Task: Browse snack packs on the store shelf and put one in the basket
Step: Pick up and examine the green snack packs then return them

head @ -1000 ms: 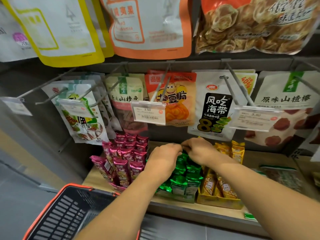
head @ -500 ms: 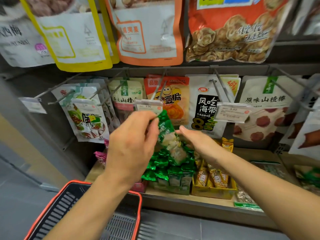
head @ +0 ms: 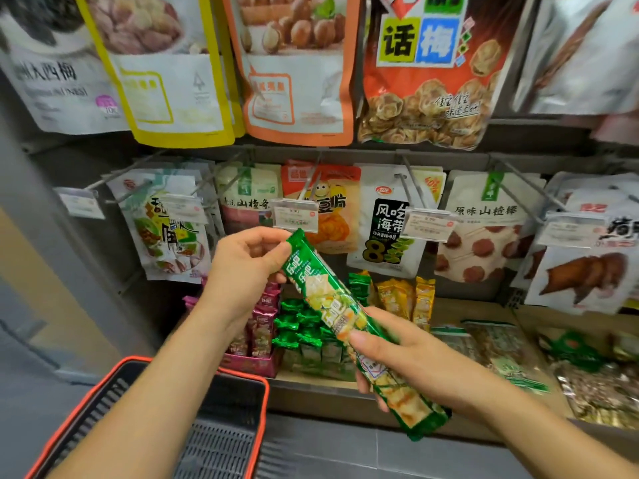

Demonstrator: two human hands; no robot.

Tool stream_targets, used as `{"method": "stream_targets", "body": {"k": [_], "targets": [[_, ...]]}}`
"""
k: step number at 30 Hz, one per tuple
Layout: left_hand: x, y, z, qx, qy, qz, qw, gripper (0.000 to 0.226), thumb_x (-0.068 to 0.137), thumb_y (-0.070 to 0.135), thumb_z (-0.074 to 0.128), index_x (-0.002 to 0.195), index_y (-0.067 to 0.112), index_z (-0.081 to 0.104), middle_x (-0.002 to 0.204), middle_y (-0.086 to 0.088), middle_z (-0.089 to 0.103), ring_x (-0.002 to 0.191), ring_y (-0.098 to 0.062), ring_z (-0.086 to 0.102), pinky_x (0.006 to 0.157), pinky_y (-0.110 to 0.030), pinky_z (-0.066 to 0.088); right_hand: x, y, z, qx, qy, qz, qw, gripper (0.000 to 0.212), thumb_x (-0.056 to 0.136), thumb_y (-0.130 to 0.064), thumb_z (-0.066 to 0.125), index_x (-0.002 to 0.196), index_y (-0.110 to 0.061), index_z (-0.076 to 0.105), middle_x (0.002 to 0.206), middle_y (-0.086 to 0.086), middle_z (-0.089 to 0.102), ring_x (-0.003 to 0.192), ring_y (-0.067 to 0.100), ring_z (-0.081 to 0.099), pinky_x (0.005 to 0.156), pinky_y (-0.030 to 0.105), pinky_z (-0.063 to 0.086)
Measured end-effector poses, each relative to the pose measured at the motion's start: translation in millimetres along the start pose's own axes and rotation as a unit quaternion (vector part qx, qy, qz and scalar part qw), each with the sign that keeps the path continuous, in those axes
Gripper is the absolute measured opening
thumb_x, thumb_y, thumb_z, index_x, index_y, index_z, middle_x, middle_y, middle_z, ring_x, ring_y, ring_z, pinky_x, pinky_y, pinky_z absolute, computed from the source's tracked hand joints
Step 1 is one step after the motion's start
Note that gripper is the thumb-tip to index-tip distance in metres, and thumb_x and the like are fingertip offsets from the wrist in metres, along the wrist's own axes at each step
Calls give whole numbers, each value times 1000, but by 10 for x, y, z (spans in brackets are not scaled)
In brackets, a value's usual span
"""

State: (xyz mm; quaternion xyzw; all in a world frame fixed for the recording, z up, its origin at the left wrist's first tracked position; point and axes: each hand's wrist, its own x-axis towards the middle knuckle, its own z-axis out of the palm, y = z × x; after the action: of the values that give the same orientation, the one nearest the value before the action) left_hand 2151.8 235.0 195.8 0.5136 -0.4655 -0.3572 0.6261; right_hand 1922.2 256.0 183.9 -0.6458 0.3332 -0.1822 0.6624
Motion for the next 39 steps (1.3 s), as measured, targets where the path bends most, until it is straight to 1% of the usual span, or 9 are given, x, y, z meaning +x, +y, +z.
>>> {"method": "stream_targets", "body": {"k": [3, 7, 9, 13, 18, 23, 32, 35, 39], "targets": [[-3, -30, -83, -17, -108, -40, 993, 30, 91, -3, 57, 91, 20, 77, 84, -5, 71, 70, -11, 64, 51, -18, 49, -19, 79, 14, -55, 36, -7, 998, 26, 79, -53, 56, 104, -49, 50, 70, -23, 67, 57, -5, 61, 54, 13, 48], [-6, -52, -187, 2, -189, -66, 980, 23, 80, 33, 69, 94, 17, 78, 92, -4, 74, 85, -15, 68, 63, -27, 57, -5, 112, -47, -158, 64, -37, 985, 14, 82, -54, 55, 95, -49, 53, 87, -31, 63, 87, -13, 57, 68, -1, 41], [-2, -82, -169, 52, -167, -63, 982, 32, 69, 43, 75, 90, 19, 79, 91, -4, 75, 86, -17, 70, 70, -32, 58, 20, 165, -66, -189, 71, -42, 979, 15, 86, -54, 57, 100, -48, 56, 97, -19, 65, 88, -8, 59, 72, 5, 43], [22, -136, -82, 68, -119, -68, 988, 21, 68, 38, 76, 81, 22, 81, 86, -4, 76, 84, -14, 71, 65, -23, 57, 47, 236, -65, -255, 104, -45, 960, 12, 90, -57, 55, 95, -47, 52, 72, -11, 62, 58, 1, 55, 55, 27, 46], [60, -232, -35, 173, -39, -42, 983, 8, 81, 21, 75, 75, 24, 80, 76, -1, 76, 86, -22, 71, 78, -35, 56, 43, 323, -51, -393, 148, -57, 906, 33, 90, -63, 46, 116, -43, 42, 76, -6, 63, 60, 7, 56, 53, 25, 40], [55, -302, 24, 154, -16, -57, 986, 12, 88, 25, 70, 80, 19, 76, 85, -8, 74, 77, -12, 67, 74, -31, 57, 48, 313, -24, -353, 154, -85, 919, 47, 99, -49, 37, 144, -34, 35, 81, -11, 57, 63, -1, 50, 56, 19, 36], [14, -381, 252, -5, -25, -150, 988, 30, 83, 32, 72, 97, 9, 60, 81, -7, 73, 71, -19, 71, 64, -25, 57, 61, 328, 25, -314, 190, -109, 924, 46, 102, -42, 35, 146, -32, 36, 71, -14, 49, 62, -5, 50, 55, 16, 34], [6, -401, 320, -84, -11, -174, 981, 53, 71, 29, 80, 112, 10, 53, 87, -7, 73, 78, -18, 72, 65, -25, 56, 55, 359, 42, -295, 200, -108, 928, 47, 101, -45, 35, 147, -33, 34, 81, -13, 58, 64, -4, 52, 56, 17, 37], [-62, -431, 432, -120, -76, -197, 970, 46, 68, 25, 80, 103, 7, 57, 66, 2, 69, 49, -5, 61, 52, -19, 51, 93, 384, 57, -261, 211, -113, 935, 38, 101, -44, 37, 138, -40, 39, 79, -11, 61, 62, -2, 53, 53, 17, 37]]}}
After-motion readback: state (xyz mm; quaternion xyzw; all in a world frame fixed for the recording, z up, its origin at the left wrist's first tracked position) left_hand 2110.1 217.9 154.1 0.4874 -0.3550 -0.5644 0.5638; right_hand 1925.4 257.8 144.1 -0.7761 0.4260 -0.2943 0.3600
